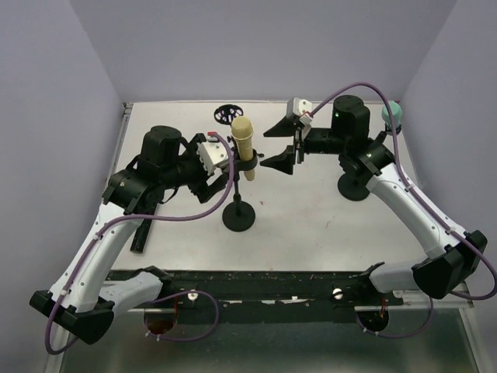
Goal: Remove the microphone from the stand
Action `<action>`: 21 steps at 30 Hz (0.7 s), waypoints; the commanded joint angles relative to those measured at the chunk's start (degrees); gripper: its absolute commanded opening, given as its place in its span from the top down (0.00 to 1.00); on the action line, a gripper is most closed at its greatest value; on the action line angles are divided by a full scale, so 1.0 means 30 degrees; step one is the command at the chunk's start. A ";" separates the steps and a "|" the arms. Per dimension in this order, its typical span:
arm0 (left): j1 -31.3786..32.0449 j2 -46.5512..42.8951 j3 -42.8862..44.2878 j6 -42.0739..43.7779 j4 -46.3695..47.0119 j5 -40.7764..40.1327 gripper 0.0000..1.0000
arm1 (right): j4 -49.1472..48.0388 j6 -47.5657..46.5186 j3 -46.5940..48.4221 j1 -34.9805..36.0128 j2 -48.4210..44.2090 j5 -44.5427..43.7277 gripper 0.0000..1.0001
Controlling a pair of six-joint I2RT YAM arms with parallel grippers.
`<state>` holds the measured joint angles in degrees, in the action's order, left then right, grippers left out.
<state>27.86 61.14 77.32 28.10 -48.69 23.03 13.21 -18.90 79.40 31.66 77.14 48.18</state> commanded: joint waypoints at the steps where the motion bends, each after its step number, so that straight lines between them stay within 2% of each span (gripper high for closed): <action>1: 0.0002 -0.0459 -0.1015 -0.2244 0.0522 0.0324 0.10 | -0.0128 -0.0438 0.1336 0.0345 0.0564 0.2365 0.17; 8: -0.0203 -0.0196 -0.1281 -0.3651 0.2019 -0.0410 0.10 | -0.0504 -0.0033 0.1368 0.0608 0.0974 0.2689 0.20; 17: -0.0262 -0.0343 -0.0813 -0.5526 0.2195 0.1609 0.10 | -0.3231 0.1552 0.0927 0.2131 0.1882 0.1401 0.24; 21: -0.0262 -0.0343 -0.0899 -0.5850 0.2517 0.1904 0.10 | -0.3641 0.1873 0.1015 0.2396 0.2205 0.0873 0.31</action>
<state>27.42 60.75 73.47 13.56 -43.07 25.61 5.87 -15.44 82.21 38.04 82.54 52.99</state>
